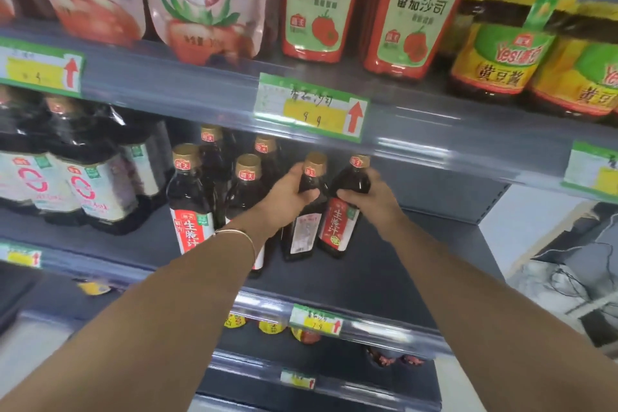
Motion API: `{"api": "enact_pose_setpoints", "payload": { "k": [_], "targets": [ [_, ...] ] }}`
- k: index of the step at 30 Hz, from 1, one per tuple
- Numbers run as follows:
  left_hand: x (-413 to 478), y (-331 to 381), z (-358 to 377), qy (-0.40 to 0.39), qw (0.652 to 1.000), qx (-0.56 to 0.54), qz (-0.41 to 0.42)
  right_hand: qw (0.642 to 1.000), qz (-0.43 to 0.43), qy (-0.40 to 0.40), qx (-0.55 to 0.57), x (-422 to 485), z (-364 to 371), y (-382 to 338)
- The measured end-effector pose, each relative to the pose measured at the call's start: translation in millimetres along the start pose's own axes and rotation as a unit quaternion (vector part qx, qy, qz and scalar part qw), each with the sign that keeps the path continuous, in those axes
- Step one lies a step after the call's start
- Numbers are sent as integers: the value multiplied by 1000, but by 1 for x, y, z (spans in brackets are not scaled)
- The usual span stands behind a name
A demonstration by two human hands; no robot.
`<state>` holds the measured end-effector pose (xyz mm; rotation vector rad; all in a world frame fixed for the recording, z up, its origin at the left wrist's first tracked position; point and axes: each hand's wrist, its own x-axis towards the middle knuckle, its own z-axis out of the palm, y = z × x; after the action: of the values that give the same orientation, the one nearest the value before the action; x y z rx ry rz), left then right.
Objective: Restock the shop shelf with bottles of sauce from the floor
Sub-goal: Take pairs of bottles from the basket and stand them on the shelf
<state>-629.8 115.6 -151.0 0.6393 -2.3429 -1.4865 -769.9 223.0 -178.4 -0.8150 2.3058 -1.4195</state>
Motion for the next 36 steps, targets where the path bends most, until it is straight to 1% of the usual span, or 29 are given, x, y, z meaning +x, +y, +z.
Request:
{"api": "enact_pose_setpoints", "payload": {
  "k": [3, 5, 7, 9, 12, 13, 15, 17, 19, 20, 22, 24, 28, 31, 36],
  "targets": [
    [6, -9, 10, 39, 999, -37, -6, 999, -12, -39, 14, 10, -3, 7],
    [8, -17, 23, 105, 992, -67, -8, 998, -15, -61, 27, 13, -3, 12],
    [13, -25, 41, 171, 983, -64, -15, 998, -5, -61, 33, 16, -1, 19],
    [13, -25, 58, 231, 969, -63, -62, 998, -3, -57, 29, 18, 2, 27],
    [10, -18, 81, 317, 931, -83, -160, 998, 25, -30, 42, 18, 13, 43],
    [12, -19, 86, 337, 919, -100, -178, 998, 39, -21, 43, 18, 17, 47],
    [18, -20, 90, 357, 909, -119, -179, 998, 53, -17, 24, 19, 24, 56],
    [26, -29, 85, 340, 923, -115, -139, 998, 49, -28, 20, 23, 25, 64],
    [31, -39, 77, 295, 944, -122, -81, 997, 51, -41, 38, 27, 20, 68],
    [32, -43, 72, 268, 953, -125, -66, 997, 53, -46, 43, 28, 16, 66],
    [31, -48, 65, 219, 966, -123, -58, 996, 51, -59, 52, 28, 12, 62],
    [32, -49, 59, 195, 973, -114, -51, 995, 46, -67, 62, 32, 11, 61],
    [34, -50, 55, 186, 979, -83, -28, 997, 38, -42, 55, 37, 11, 65],
    [25, -52, 62, 203, 977, -64, -24, 998, 31, -4, 51, 40, 13, 67],
    [14, -63, 62, 211, 977, -18, -18, 998, 33, 16, 41, 39, 19, 63]
  ]
}}
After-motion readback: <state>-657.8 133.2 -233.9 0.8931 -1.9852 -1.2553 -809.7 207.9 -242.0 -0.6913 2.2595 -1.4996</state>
